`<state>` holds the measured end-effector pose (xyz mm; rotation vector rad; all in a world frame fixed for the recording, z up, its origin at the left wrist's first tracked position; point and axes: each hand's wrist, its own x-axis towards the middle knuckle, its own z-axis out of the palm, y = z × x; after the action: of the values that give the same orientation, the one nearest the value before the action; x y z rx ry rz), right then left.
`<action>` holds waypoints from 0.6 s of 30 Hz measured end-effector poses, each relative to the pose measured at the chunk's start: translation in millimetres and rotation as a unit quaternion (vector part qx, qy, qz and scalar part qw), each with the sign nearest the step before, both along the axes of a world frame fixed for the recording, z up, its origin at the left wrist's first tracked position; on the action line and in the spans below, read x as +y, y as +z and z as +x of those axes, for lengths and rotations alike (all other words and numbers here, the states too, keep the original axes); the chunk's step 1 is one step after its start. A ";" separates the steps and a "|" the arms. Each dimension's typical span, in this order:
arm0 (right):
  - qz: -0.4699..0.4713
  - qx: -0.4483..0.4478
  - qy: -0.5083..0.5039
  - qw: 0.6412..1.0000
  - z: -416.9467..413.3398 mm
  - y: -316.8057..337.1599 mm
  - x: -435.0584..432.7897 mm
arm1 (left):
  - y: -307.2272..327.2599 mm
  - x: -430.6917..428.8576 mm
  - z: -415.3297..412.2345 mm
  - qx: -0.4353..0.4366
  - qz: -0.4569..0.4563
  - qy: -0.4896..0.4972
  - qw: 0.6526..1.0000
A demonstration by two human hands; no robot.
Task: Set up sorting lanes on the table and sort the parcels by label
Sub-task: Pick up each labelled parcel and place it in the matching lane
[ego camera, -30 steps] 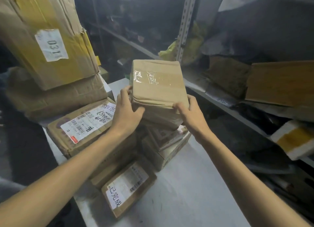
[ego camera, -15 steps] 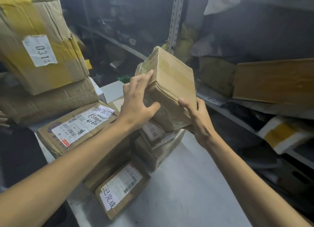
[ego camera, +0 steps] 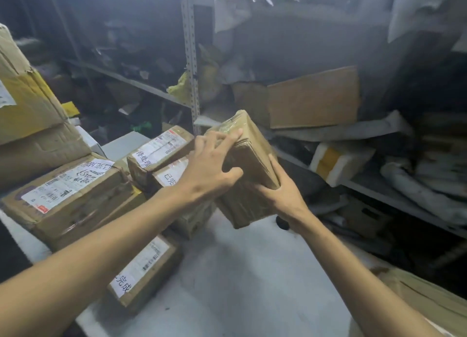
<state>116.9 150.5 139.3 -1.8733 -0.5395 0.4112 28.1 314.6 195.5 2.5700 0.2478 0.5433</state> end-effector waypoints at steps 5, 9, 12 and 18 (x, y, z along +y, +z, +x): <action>0.029 -0.005 0.015 0.999 -5.5 10.1 -48.5 | 6.1 -42.2 -7.3 0.010 0.022 -0.020 0.999; 0.055 0.026 -0.004 0.998 -21.3 14.3 -77.4 | 8.2 -65.7 -16.0 0.008 0.019 -0.059 0.998; 0.074 0.055 -0.035 0.995 -32.9 17.9 -98.8 | 4.0 -73.2 -27.5 -0.039 -0.017 -0.084 0.996; 0.114 0.129 -0.088 0.981 -68.1 18.5 -129.4 | -5.0 -107.3 -39.0 -0.031 -0.363 0.003 0.931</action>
<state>48.7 21.1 157.8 -1.6014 -0.2327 0.4458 -10.8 207.3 190.5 1.8305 0.3566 0.4281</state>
